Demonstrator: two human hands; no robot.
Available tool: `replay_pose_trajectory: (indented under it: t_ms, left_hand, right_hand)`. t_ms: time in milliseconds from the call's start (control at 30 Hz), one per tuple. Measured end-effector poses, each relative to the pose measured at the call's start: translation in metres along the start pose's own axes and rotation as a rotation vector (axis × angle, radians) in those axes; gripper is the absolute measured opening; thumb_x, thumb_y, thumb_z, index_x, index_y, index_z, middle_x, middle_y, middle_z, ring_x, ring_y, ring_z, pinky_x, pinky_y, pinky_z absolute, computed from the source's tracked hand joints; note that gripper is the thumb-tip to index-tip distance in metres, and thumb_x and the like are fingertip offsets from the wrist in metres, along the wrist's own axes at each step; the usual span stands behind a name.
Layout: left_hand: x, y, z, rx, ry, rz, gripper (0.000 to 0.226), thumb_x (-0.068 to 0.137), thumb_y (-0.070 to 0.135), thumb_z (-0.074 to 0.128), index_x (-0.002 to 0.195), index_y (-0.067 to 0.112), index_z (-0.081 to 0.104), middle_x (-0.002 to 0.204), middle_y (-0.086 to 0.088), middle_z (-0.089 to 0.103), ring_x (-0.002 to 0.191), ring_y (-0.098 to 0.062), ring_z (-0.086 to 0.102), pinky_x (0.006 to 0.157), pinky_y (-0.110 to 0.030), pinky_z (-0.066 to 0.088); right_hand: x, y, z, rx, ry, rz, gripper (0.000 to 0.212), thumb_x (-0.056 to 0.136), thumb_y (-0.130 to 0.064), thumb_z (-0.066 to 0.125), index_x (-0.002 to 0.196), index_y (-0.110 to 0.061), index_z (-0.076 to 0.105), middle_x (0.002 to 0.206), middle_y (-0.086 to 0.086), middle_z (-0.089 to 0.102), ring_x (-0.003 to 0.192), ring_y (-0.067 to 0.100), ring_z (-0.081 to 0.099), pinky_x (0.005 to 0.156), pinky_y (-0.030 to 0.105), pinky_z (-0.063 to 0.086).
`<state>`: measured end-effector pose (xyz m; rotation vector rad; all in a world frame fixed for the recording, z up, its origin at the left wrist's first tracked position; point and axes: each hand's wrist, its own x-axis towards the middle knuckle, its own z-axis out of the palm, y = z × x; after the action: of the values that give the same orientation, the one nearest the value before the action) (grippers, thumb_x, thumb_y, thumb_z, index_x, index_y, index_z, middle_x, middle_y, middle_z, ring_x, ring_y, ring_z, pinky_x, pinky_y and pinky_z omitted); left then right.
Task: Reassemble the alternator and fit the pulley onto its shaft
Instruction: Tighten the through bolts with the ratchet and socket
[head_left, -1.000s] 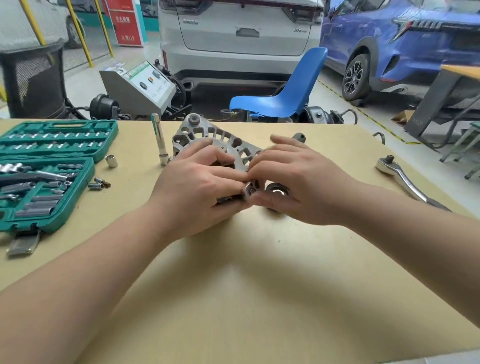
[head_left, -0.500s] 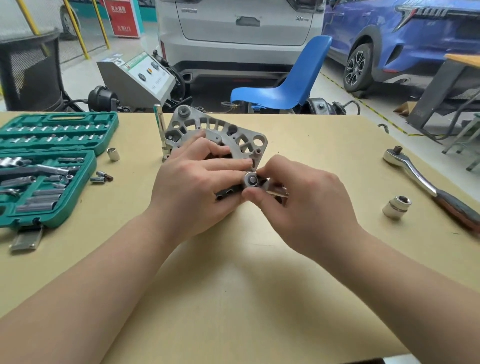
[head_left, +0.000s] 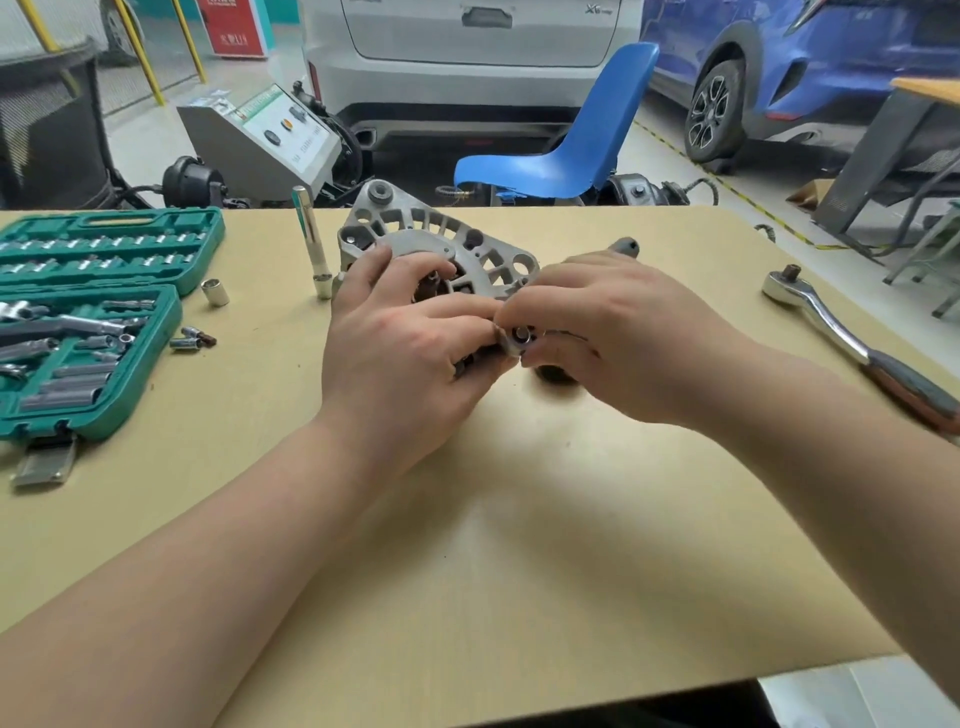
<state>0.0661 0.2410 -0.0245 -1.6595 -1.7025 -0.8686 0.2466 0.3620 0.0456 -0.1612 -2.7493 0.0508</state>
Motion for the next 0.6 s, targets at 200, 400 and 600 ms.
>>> replay_pose_trajectory:
  t_ms: [200,400,600]
  left_hand:
    - [-0.003,0.0,0.004,0.029,0.06,0.003,0.015,0.099,0.04,0.077,0.1,0.03,0.087,0.114,0.018,0.08,0.113,-0.035,0.067,0.114,-0.063,0.041]
    - [-0.003,0.0,0.004,-0.031,0.085,-0.026,0.017,0.097,0.044,0.078,0.097,0.03,0.088,0.111,0.012,0.082,0.112,-0.036,0.069,0.11,-0.064,0.044]
    - [0.001,-0.003,0.004,-0.01,0.064,0.011,0.02,0.096,0.046,0.081,0.087,0.029,0.086,0.113,0.018,0.08,0.107,-0.036,0.067,0.107,-0.065,0.044]
  right_hand:
    - [-0.005,-0.011,0.012,-0.034,0.083,0.11,0.026,0.097,-0.039,0.068,0.1,-0.016,0.057,0.076,-0.001,0.058,0.07,0.036,0.05,0.059,0.04,0.042]
    - [-0.012,-0.022,0.032,0.194,0.181,0.36,0.029,0.096,-0.037,0.068,0.089,-0.023,0.043,0.067,-0.004,0.056,0.061,0.023,0.053,0.054,0.035,0.039]
    - [-0.003,-0.01,0.007,0.019,0.005,0.212,0.024,0.096,-0.042,0.067,0.112,-0.025,0.063,0.085,-0.006,0.063,0.081,0.031,0.056,0.073,0.044,0.052]
